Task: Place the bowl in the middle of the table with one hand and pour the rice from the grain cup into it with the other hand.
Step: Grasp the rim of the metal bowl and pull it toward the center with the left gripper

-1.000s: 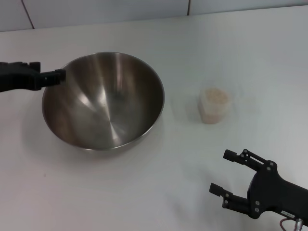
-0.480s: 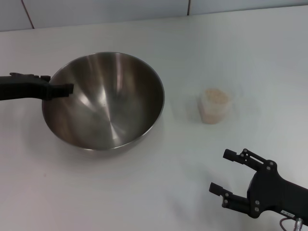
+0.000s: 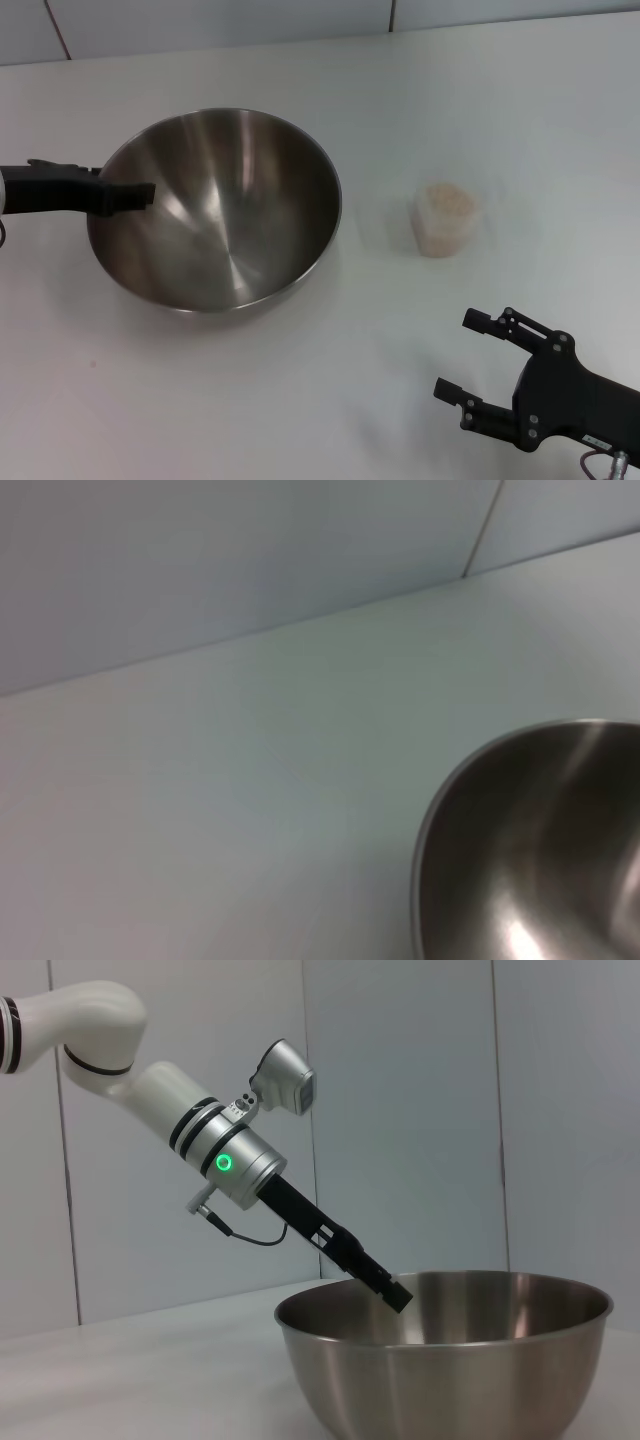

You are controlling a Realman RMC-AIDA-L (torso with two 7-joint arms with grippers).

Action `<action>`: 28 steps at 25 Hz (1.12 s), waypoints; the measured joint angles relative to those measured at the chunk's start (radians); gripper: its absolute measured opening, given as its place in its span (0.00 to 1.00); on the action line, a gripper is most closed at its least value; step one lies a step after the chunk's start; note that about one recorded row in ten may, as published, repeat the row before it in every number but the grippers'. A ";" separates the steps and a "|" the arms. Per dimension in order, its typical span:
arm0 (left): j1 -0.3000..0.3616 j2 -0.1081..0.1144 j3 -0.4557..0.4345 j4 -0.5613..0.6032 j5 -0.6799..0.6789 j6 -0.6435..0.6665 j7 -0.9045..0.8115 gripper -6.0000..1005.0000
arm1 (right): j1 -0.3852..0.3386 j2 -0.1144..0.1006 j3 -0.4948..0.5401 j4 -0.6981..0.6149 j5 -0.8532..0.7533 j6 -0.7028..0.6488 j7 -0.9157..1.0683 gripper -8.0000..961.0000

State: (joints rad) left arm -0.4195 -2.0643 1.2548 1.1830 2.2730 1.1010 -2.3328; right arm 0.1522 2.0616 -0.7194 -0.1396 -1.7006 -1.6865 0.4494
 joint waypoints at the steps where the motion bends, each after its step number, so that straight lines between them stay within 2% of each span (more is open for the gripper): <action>1: -0.002 0.001 0.002 -0.003 0.004 0.003 0.000 0.67 | 0.000 0.000 0.000 0.000 0.000 0.000 0.000 0.83; 13: -0.030 0.001 0.001 -0.019 0.041 0.020 -0.005 0.46 | 0.003 0.000 0.000 0.000 -0.007 0.004 0.012 0.83; 20: -0.049 0.002 -0.009 -0.036 0.042 0.039 -0.007 0.16 | 0.003 0.000 0.000 -0.005 -0.007 0.004 0.014 0.83; 22: -0.078 0.002 -0.051 -0.064 0.042 0.069 -0.015 0.07 | 0.003 0.000 0.000 -0.005 -0.008 0.005 0.014 0.83; 25: -0.095 0.003 -0.082 -0.086 0.042 0.086 -0.013 0.06 | 0.003 0.000 0.000 -0.005 -0.008 0.006 0.015 0.83; 28: -0.145 0.004 -0.163 -0.134 0.036 0.133 0.009 0.05 | 0.003 0.000 -0.001 -0.005 -0.008 0.006 0.015 0.83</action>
State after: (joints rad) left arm -0.5642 -2.0599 1.0922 1.0494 2.3088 1.2343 -2.3238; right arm 0.1549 2.0616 -0.7205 -0.1442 -1.7089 -1.6802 0.4642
